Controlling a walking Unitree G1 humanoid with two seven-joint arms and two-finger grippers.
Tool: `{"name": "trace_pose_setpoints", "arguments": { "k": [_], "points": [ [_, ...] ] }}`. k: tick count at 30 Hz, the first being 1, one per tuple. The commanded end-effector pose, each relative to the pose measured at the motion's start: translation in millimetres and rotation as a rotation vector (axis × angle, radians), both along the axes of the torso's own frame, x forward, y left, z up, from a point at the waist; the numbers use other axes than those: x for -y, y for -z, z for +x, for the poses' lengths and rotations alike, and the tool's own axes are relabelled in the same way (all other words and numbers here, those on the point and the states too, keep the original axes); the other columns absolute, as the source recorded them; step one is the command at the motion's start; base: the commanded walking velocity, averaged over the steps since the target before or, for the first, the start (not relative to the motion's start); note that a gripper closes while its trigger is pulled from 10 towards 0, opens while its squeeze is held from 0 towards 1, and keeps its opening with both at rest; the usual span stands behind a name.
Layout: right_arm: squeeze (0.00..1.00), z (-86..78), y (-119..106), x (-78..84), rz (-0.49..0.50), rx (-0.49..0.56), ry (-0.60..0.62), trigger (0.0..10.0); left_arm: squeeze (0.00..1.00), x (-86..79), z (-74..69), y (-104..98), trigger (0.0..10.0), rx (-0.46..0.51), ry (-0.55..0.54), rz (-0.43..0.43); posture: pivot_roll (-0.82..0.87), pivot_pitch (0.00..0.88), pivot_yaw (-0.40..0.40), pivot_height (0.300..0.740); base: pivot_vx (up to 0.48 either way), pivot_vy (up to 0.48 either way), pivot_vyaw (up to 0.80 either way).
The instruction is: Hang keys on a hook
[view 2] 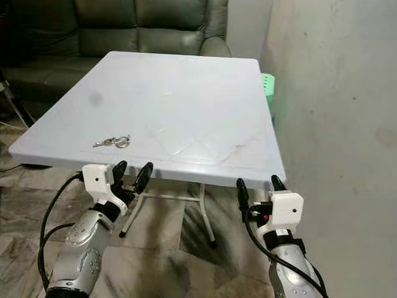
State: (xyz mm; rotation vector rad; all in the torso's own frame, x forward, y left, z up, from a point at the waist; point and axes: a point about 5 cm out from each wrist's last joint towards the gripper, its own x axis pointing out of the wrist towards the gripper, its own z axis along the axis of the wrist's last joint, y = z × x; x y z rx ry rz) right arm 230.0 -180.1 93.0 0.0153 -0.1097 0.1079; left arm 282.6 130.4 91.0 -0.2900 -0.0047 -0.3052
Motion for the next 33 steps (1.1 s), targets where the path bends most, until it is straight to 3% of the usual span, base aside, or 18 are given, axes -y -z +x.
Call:
{"name": "trace_pose_setpoints", "arguments": {
  "k": [1,33],
  "points": [
    [0.0,0.8,-6.0,-2.5,0.006,0.018,-0.017,10.0,0.0,-2.0,0.6,-2.8,10.0,0.003,-0.007,0.003,-0.04,0.0,-0.015,0.74,0.0,0.42,0.0],
    [0.0,1.8,-5.8,-5.9,0.008,0.015,-0.028,10.0,0.0,-1.4,2.1,-3.9,10.0,0.0,-0.013,-0.007,-0.03,0.0,-0.019,0.74,0.0,0.426,0.0]
  ]
}}
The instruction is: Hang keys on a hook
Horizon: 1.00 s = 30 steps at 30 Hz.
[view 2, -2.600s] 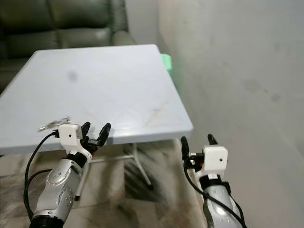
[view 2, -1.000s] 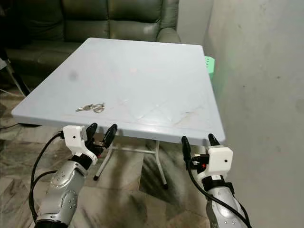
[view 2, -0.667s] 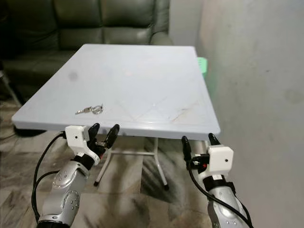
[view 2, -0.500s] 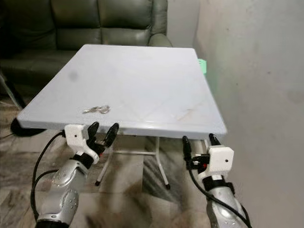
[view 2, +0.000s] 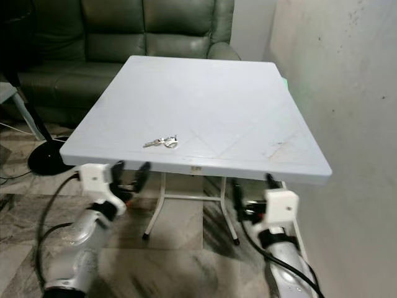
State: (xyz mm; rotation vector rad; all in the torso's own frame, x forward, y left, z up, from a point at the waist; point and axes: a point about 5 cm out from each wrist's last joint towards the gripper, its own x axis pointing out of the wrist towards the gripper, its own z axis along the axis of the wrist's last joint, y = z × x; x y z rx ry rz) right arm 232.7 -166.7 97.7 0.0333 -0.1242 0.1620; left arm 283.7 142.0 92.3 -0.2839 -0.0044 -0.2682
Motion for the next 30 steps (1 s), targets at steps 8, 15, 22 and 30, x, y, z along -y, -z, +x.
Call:
{"name": "trace_pose_setpoints", "arguments": {
  "k": [8,15,22,30],
  "points": [
    [0.0,-0.7,-0.5,6.6,-0.007,0.001,0.022,10.0,0.0,10.7,1.2,-2.4,10.0,0.005,0.024,-0.012,-0.03,0.0,-0.02,0.74,0.0,0.432,0.0],
    [0.0,-0.1,-0.3,6.1,-0.009,0.001,0.018,10.0,0.0,11.7,3.0,-1.4,10.0,-0.001,0.01,0.002,-0.03,0.0,-0.018,0.74,0.0,0.174,0.0],
    [0.0,0.0,3.3,6.4,-0.016,-0.011,0.016,10.0,0.0,13.3,1.5,3.0,10.0,0.0,0.02,0.012,-0.04,0.0,-0.016,0.74,0.0,0.0,0.0],
    [0.0,-3.3,46.7,14.4,-0.08,-0.159,0.023,10.0,0.0,11.3,-5.5,42.6,10.0,-0.099,0.039,0.044,-0.04,0.0,-0.016,0.74,0.0,0.0,0.0]
  ]
}}
